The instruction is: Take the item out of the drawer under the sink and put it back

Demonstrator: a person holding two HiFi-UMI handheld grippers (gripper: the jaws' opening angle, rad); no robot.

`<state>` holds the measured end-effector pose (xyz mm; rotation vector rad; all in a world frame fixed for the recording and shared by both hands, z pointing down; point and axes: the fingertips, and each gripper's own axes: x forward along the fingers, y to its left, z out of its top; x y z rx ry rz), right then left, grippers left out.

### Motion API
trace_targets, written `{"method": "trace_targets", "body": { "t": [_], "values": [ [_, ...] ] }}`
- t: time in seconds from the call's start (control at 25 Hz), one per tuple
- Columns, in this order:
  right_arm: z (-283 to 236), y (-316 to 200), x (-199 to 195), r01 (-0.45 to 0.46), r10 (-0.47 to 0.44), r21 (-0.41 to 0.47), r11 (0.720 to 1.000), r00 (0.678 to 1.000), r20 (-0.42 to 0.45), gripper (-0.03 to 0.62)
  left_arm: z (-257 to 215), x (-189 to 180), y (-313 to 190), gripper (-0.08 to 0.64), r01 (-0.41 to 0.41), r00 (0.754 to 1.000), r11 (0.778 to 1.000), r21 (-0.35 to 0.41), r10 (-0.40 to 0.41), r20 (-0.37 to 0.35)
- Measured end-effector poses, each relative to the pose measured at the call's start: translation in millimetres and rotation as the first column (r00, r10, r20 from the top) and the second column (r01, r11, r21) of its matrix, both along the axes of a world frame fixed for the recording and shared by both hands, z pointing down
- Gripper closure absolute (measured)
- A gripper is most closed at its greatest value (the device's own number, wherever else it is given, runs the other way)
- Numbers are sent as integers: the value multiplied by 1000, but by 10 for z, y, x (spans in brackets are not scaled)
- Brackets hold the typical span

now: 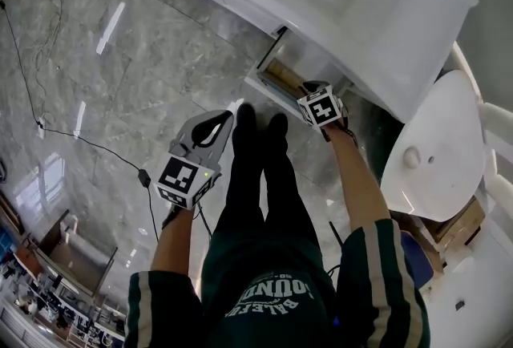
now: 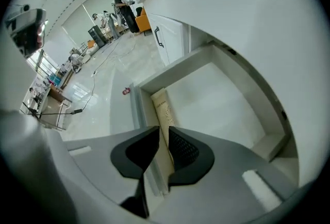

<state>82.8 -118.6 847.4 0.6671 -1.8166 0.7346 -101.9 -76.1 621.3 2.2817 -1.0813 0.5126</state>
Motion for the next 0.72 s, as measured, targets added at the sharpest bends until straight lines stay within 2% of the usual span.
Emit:
{"method": "trace_targets", "body": {
  "t": [0.16, 0.32, 0.56, 0.72],
  "values": [
    [-482, 133, 11, -61, 59, 57, 997, 998, 38, 591, -321, 80, -40, 511, -8, 1000, 1000, 23, 8, -15],
    [-1100, 191, 53, -162, 144, 117, 980, 978, 154, 591, -655, 178, -103, 511, -19, 1000, 999, 50, 20, -14],
    [-2003, 35, 270, -282, 222, 221, 934, 940, 260, 591, -1215, 340, -371, 511, -37, 999, 992, 119, 39, -11],
    [-2715, -121, 377, -335, 225, 340, 879, 919, 324, 591, -1585, 415, -486, 511, -43, 999, 983, 181, 47, -15]
  ]
}}
